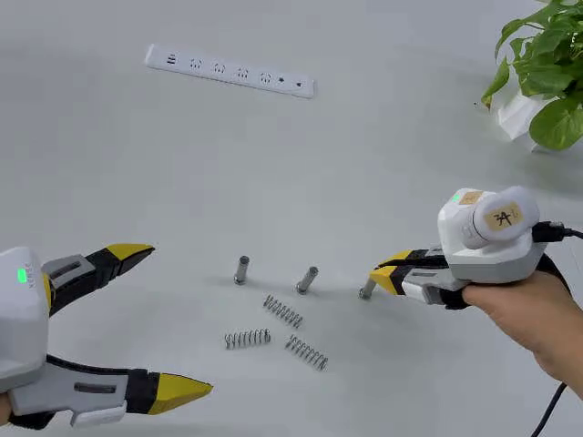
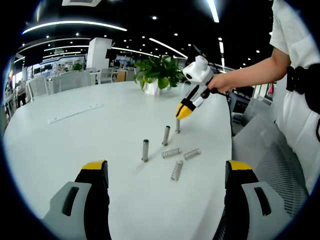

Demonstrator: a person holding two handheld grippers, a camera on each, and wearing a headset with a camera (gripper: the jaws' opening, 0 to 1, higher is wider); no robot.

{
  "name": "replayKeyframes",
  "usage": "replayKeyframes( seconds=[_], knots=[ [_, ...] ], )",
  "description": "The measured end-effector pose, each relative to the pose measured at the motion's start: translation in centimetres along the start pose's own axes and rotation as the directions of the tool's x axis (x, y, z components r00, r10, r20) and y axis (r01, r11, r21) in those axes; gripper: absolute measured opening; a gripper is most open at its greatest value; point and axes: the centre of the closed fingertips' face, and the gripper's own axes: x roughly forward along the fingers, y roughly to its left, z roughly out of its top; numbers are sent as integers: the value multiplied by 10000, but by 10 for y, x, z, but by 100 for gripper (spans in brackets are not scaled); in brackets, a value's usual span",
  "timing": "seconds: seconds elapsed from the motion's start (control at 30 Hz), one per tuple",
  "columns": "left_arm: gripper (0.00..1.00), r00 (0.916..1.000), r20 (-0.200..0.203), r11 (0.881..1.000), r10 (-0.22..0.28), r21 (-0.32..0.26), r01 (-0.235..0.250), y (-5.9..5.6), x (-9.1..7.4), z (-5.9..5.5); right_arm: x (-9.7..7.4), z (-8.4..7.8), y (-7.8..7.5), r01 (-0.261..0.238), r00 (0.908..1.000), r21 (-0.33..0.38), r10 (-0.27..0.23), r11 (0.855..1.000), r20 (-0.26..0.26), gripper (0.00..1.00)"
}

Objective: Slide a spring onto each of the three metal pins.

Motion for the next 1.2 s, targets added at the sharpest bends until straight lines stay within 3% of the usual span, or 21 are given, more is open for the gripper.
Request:
replayKeyframes(
  seconds=[1.2],
  knots=[
    [96, 10000, 23, 10000, -43, 27, 42, -1, 3, 4, -2, -7, 5, -100, 9999, -79, 100, 9999, -33, 6]
  ],
)
